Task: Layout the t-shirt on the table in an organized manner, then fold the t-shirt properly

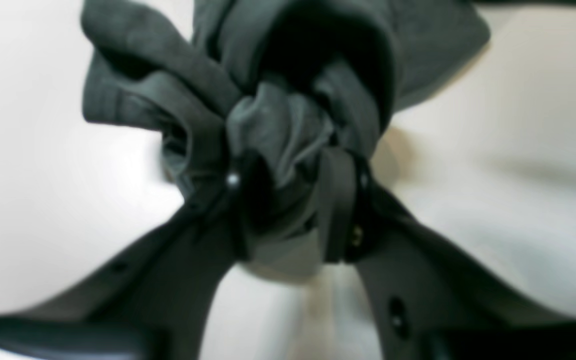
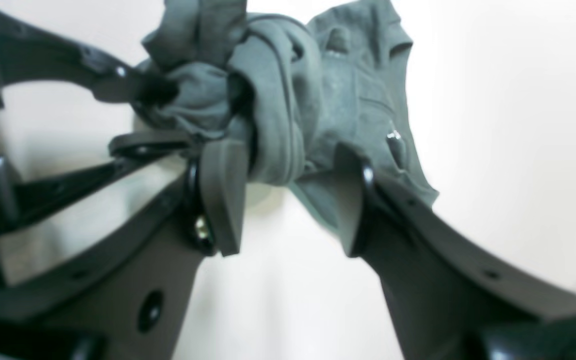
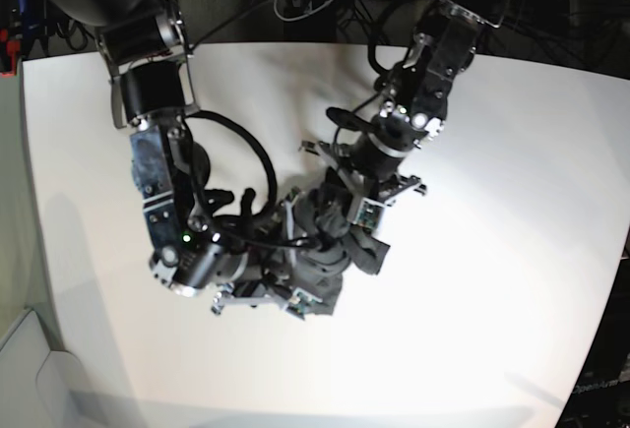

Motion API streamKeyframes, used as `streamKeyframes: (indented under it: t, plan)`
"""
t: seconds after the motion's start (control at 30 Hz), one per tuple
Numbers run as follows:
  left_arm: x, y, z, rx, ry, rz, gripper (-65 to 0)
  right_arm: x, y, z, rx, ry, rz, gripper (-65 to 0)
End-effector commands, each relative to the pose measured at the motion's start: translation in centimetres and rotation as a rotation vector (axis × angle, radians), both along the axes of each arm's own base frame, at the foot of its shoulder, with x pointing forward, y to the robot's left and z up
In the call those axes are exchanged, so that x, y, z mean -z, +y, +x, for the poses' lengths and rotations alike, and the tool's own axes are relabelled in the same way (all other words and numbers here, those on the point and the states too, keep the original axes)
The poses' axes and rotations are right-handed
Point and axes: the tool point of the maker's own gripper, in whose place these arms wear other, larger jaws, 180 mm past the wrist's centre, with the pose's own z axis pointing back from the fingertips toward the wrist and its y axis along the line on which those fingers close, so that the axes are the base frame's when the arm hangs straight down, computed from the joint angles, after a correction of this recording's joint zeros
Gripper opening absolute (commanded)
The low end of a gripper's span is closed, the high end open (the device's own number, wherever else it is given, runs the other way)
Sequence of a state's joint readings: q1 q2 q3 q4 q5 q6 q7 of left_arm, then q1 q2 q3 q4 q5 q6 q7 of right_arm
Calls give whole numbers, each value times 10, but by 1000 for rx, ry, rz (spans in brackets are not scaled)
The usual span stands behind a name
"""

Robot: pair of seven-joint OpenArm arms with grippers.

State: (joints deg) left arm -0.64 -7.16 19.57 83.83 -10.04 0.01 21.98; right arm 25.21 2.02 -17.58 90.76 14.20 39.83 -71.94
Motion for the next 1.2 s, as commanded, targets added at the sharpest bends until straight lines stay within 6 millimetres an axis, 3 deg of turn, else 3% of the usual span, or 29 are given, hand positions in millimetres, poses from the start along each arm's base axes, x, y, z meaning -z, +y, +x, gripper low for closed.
streamKeyframes:
  t: [0.0,0.13,0.17,0.37,0.53,0.67,1.17]
  plan:
    - [-10,-1,7,-1,-34,-12,-506,-21,8,10,-15,-57,31,-352]
    - [-9,-1,7,-2,-31,-11,-645,-24,20,8,-27,-56,56,-350]
    - [-7,-1,6,-2,-27,-9,-650,-24,20,8,-28,-56,58,-350]
    - [-6,0,6,-5,-27,-11,-646,-24,48,2,-91,-60,96,-349]
    - [-6,0,3,-7,-25,-14,-646,8,56,1,-99,23,129,-349]
    - [-6,0,3,-8,-26,-15,-646,15,59,2,-98,39,156,-349]
    - [-6,1,3,-13,-25,-15,-646,-2,57,19,-95,-6,155,-351]
